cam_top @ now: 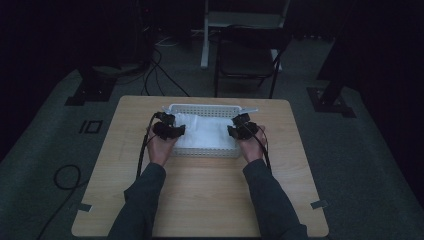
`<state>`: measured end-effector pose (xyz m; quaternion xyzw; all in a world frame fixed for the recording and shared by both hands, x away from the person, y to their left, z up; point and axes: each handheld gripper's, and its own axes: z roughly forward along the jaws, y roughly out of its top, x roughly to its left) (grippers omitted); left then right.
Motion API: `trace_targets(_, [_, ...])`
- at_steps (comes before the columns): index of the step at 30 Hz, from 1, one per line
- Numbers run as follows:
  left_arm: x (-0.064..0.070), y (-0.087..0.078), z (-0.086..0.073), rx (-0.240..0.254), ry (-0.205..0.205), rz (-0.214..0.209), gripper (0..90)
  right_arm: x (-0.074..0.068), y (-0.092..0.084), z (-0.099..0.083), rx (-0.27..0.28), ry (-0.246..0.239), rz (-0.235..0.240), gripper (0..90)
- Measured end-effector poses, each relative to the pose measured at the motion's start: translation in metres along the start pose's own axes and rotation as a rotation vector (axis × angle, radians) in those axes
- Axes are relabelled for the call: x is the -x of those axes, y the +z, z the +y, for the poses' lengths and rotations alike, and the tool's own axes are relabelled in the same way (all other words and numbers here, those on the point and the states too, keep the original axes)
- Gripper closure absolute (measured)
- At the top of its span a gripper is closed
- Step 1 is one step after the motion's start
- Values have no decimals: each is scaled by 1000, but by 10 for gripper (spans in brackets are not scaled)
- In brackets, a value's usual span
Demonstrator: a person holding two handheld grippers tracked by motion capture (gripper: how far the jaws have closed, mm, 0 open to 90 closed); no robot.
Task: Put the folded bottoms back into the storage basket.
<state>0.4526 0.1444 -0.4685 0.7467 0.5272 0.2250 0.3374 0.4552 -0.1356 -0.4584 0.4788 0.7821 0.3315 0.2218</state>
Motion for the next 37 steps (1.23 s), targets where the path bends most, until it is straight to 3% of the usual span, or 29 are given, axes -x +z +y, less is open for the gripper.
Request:
trace_targets(2, [-3, -9, 3, 37, 1, 3, 540, 1, -3, 0, 12, 0, -1, 630])
trace_targets(3, [-4, -12, 4, 47, 1, -3, 599, 2, -11, -1, 34, 1, 3, 630])
trace_targets(8, [-10, -23, 1, 70, -4, -30, 625, 5, -24, -3, 62, -11, 14, 622])
trace_targets(14, [-16, -38, -15, 123, -38, -62, 597, 8, -32, -11, 77, -19, 10, 614])
trace_targets(15, [-19, -49, -28, 160, -67, -77, 597, 9, -33, -13, 79, -20, 10, 613])
trace_targets(20, [-26, -60, -47, 181, -92, -80, 568, 20, -41, -35, 108, 25, 1, 611])
trace_targets(24, [-32, -65, -64, 176, -92, -56, 550, 27, -46, -52, 117, 39, -18, 610])
trace_targets(29, [-37, -69, -74, 190, -99, -30, 540, 32, -46, -61, 110, 48, -27, 607])
trace_targets(34, [-41, -68, -79, 171, -67, 26, 520, 37, -44, -71, 101, 60, -38, 603])
trace_targets(37, [-47, -62, -84, 141, -69, 49, 495, 40, -44, -72, 101, 64, -45, 599])
